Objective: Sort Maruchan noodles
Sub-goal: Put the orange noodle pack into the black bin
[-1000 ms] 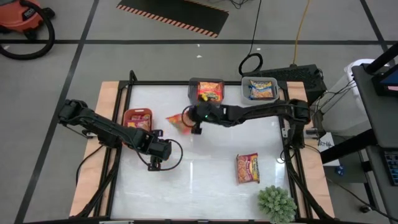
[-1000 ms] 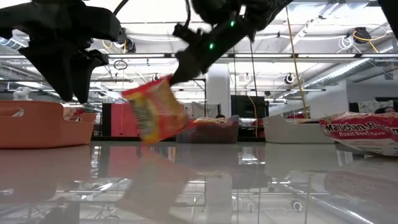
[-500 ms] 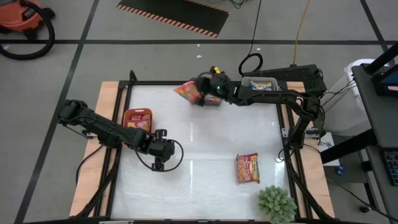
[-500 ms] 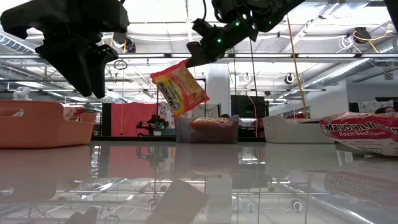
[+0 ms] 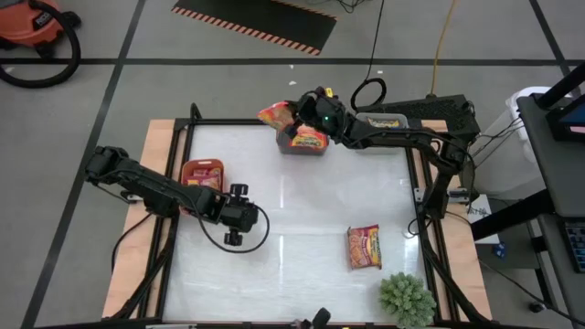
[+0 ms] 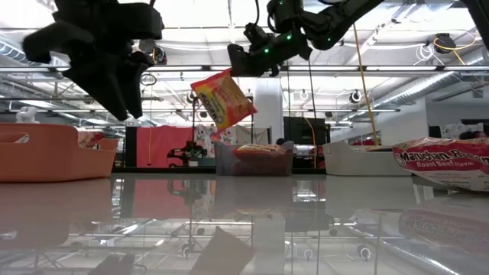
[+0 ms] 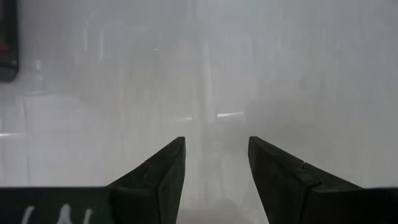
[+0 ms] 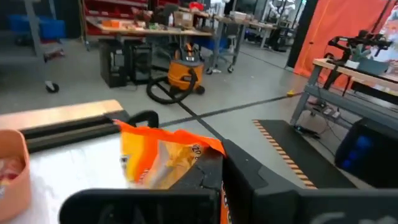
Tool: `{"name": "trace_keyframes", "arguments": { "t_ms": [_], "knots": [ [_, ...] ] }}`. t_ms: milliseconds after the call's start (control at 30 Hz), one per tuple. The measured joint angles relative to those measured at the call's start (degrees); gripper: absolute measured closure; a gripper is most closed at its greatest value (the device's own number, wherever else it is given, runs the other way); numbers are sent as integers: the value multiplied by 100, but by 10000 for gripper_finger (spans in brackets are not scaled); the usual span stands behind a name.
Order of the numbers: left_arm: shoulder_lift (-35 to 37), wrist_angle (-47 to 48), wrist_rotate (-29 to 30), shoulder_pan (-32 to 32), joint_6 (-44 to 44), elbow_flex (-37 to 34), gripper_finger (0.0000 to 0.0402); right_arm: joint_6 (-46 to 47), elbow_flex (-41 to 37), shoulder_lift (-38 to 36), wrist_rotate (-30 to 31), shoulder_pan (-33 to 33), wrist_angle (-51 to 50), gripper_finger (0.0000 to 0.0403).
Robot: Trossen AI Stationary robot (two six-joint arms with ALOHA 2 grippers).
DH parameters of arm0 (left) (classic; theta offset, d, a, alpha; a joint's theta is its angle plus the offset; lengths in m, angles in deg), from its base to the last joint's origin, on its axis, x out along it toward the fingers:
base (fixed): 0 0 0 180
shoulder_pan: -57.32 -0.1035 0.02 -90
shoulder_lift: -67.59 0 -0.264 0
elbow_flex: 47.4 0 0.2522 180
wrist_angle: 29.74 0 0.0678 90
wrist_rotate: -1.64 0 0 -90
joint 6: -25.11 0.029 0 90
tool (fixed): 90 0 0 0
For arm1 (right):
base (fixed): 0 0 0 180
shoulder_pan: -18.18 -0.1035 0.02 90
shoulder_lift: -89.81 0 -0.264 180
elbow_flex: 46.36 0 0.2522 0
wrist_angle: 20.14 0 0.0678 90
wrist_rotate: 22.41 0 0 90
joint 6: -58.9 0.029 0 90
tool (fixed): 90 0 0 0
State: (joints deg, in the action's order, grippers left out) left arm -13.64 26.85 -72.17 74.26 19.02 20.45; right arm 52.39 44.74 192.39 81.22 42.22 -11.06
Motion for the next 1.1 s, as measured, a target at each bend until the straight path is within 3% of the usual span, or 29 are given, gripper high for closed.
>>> {"name": "trace_keyframes", "arguments": {
  "t_ms": [233, 567, 767, 933, 1100],
  "knots": [
    [0, -15, 13, -264, 250, 0, 220, 156, 2, 51, 508, 2, 241, 403],
    [0, -57, 38, -673, 765, 42, 220, 436, 0, 53, 745, -2, -1026, 403],
    [0, -409, 37, -893, 1151, 42, 220, 608, 1, 53, 731, -27, -752, 403],
    [0, -621, 39, -1007, 1372, 44, 220, 873, 2, 51, 1194, -35, -683, 403],
    [0, -624, 41, -1091, 1515, 44, 220, 1018, -291, 50, 1231, -15, -588, 403]
  ]
}}
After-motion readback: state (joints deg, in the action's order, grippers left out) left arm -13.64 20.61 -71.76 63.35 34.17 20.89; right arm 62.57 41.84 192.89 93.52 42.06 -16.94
